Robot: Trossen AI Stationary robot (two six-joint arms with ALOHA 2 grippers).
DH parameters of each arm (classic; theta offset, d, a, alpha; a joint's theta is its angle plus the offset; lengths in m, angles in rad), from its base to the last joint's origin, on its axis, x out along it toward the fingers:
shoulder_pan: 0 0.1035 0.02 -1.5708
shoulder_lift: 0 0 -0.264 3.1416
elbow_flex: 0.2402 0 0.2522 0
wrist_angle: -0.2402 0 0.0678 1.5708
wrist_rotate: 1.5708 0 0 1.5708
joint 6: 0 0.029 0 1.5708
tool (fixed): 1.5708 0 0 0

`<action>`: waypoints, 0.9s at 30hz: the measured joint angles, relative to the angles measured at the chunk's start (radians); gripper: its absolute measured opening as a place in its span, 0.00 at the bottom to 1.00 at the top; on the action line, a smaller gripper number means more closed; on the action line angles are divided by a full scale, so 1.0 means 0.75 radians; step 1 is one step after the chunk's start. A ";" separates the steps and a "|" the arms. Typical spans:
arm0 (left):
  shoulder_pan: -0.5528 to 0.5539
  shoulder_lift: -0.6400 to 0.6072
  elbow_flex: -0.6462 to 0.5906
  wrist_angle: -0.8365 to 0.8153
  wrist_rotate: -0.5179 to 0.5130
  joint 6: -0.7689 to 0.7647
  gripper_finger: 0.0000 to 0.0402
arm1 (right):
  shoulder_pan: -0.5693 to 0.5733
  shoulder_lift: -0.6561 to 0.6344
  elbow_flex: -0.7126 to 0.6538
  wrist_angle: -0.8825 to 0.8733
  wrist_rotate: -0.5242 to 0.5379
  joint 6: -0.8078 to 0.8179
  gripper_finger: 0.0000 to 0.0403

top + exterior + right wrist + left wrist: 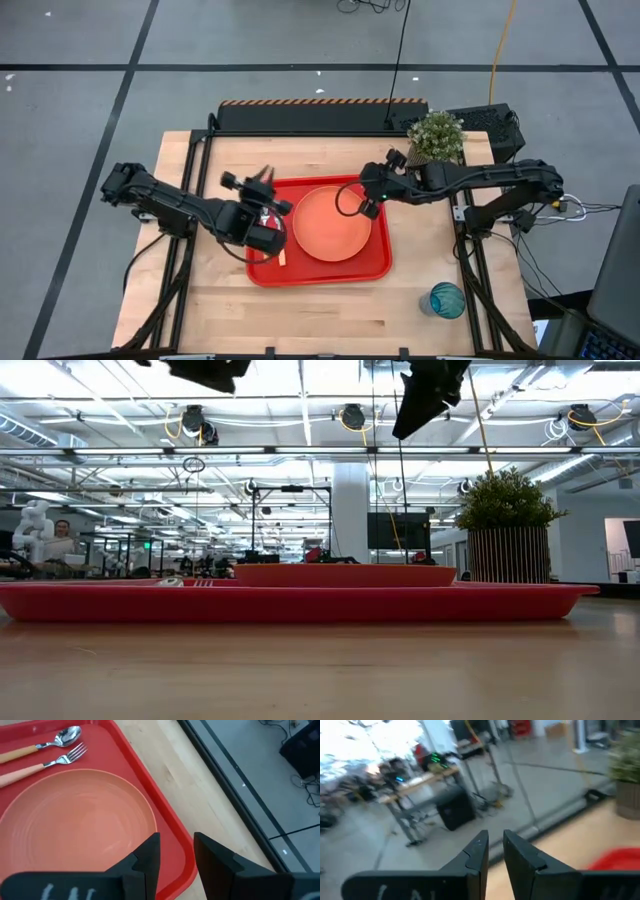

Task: Pick and place plate/cup/fork/spoon on tray
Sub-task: Adjust the light orange plate on the orange serving tray

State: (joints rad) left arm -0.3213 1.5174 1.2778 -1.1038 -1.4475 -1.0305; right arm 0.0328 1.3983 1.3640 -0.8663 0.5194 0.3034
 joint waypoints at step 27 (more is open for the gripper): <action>0.459 -0.282 -0.539 1.864 1.482 1.400 0.06 | 0.097 -0.125 -0.055 -0.306 0.007 0.104 0.27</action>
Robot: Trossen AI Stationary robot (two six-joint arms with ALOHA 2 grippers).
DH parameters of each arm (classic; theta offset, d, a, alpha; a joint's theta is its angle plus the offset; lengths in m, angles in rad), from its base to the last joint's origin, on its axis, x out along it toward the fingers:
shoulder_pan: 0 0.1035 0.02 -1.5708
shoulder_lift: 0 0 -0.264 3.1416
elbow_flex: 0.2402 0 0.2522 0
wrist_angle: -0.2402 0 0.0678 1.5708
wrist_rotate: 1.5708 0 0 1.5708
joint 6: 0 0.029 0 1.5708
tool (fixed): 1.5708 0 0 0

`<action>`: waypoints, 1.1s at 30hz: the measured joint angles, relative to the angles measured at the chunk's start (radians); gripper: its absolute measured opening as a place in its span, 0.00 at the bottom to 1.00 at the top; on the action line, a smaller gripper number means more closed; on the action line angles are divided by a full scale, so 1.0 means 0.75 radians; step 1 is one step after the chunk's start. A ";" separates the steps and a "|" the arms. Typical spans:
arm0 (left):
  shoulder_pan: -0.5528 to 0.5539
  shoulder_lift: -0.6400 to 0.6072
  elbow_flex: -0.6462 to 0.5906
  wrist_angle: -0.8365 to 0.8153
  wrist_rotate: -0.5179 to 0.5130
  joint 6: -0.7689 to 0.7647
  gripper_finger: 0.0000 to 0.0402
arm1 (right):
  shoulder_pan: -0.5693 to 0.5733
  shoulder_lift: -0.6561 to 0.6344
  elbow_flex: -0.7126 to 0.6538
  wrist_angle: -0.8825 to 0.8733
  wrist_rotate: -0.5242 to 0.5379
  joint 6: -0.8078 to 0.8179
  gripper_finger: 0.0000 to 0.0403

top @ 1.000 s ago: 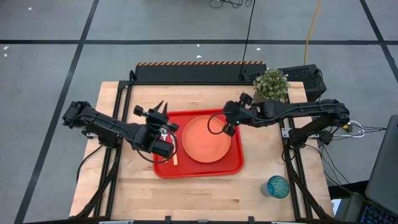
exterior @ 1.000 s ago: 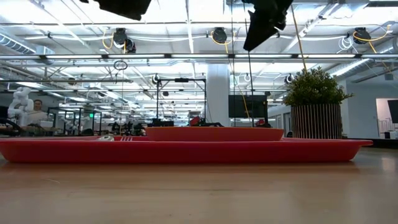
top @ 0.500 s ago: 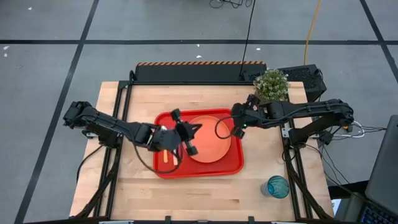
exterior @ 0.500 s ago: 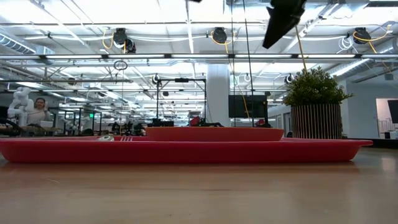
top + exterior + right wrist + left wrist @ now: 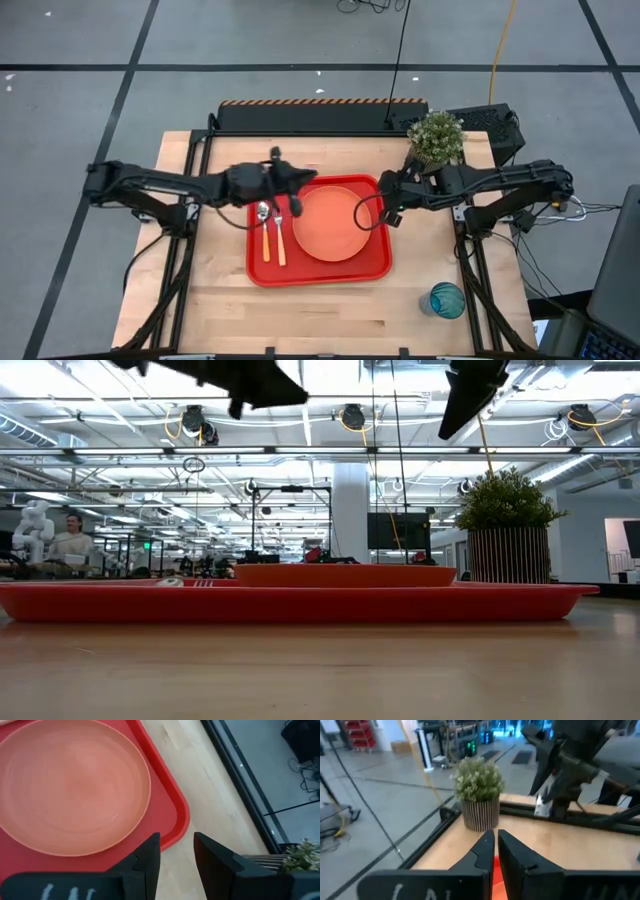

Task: Pick and place plate/cup/fork/spoon on tray
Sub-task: Adjust the light orange plate on the orange serving tray

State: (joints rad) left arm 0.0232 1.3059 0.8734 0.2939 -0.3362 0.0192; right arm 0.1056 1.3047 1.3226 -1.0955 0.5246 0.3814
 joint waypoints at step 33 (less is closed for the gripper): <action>0.382 -0.721 -0.566 0.142 0.641 0.172 0.06 | -0.341 0.703 0.411 0.176 -0.500 -0.223 0.27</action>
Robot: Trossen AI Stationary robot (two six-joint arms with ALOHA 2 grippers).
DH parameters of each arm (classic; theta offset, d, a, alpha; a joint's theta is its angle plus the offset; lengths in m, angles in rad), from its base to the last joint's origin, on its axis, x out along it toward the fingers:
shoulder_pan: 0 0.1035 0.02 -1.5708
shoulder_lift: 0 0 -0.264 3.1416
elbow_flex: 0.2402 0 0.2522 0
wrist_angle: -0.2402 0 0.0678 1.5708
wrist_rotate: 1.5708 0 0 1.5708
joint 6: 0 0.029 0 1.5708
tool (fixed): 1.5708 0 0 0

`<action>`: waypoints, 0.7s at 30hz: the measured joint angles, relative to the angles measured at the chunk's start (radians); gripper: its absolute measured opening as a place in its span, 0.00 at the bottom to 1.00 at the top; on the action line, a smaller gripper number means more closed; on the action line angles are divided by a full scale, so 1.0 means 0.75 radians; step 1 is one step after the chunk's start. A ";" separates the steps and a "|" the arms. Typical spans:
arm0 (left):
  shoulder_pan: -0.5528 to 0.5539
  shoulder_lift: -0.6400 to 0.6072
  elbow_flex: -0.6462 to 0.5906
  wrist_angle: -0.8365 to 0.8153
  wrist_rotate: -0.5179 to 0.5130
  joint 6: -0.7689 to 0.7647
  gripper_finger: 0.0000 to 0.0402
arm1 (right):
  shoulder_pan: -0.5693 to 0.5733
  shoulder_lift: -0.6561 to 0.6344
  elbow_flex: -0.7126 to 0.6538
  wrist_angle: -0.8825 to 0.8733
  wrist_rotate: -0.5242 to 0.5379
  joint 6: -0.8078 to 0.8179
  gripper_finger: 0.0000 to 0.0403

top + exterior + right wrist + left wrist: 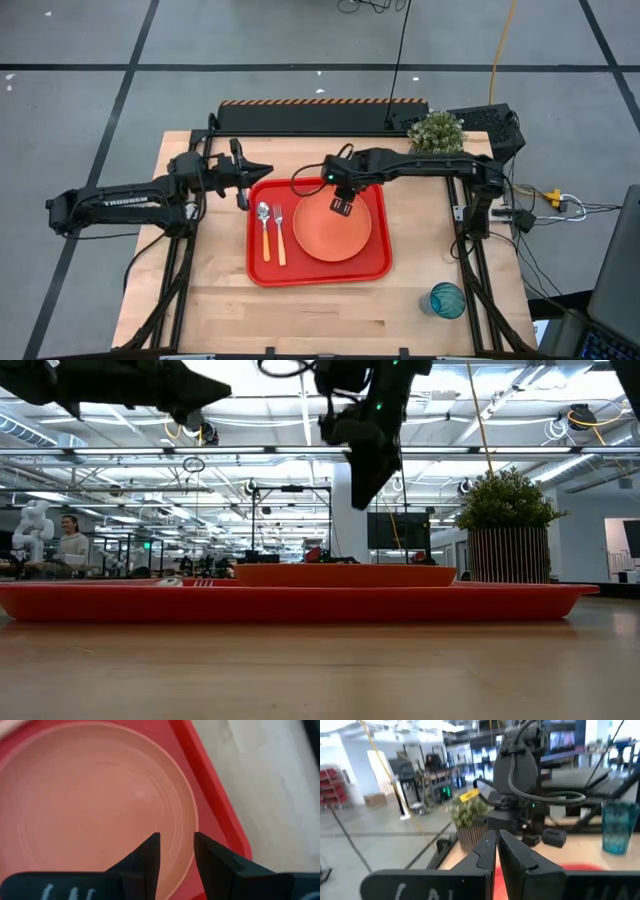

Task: Pick and place plate/cup/fork/spoon on tray
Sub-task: Adjust the light orange plate on the orange serving tray

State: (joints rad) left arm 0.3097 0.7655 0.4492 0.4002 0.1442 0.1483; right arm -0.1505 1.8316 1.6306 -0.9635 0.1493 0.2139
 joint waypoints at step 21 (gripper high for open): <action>-0.001 -0.090 -0.001 -0.250 -0.019 0.005 0.06 | 0.025 0.057 -0.251 -0.014 -0.065 0.536 0.27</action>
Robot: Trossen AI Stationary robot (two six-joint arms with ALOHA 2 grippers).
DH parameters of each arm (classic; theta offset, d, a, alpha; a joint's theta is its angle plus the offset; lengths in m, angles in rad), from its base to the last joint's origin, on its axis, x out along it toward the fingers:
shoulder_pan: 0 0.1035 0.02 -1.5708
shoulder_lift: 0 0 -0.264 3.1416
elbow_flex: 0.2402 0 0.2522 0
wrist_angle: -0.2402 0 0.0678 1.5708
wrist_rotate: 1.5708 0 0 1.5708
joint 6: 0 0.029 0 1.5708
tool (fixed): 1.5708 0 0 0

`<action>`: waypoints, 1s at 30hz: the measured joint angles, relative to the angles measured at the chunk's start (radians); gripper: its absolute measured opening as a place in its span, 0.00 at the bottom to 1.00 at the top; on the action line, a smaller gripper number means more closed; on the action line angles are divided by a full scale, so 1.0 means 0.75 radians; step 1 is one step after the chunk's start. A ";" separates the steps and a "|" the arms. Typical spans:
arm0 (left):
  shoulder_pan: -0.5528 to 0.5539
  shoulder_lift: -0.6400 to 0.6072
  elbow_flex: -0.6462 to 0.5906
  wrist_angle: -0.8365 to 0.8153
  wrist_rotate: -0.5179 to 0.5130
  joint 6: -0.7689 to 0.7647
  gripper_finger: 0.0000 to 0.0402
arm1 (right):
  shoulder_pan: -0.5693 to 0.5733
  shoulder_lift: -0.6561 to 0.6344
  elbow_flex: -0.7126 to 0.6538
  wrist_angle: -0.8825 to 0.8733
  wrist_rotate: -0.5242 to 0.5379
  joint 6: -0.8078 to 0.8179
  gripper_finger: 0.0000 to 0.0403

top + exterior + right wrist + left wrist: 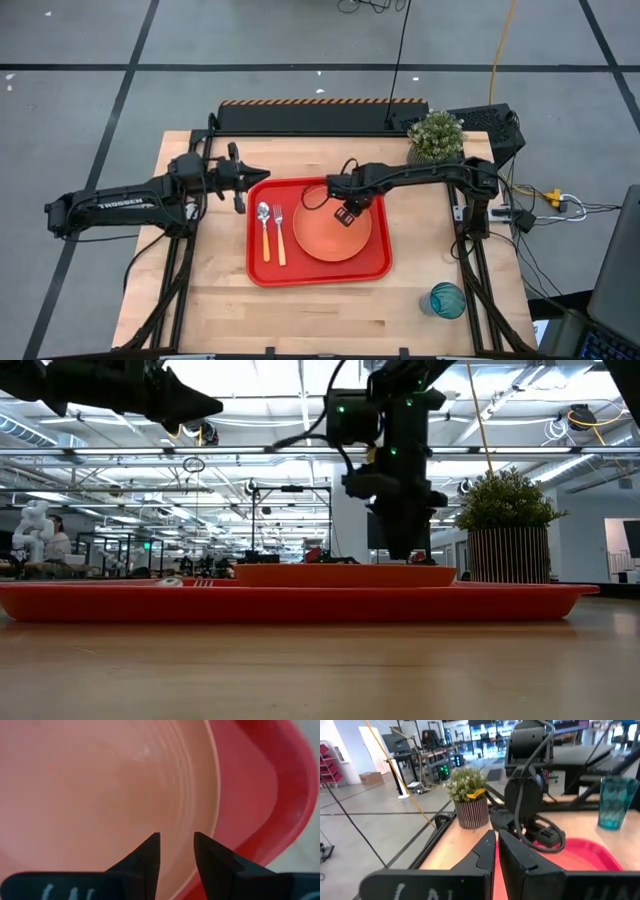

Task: Pick and place plate/cup/fork/spoon on tray
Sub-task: Adjust the light orange plate on the orange serving tray

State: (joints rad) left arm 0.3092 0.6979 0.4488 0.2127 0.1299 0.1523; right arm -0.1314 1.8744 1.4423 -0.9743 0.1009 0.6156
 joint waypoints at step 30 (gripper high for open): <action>0.000 0.004 0.000 0.000 -0.002 -0.037 0.06 | 0.003 -0.065 -0.197 0.017 0.074 0.176 0.27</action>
State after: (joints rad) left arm 0.3092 0.7010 0.4488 0.2131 0.1287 0.1244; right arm -0.1295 1.8256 1.2946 -0.9615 0.1561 0.7473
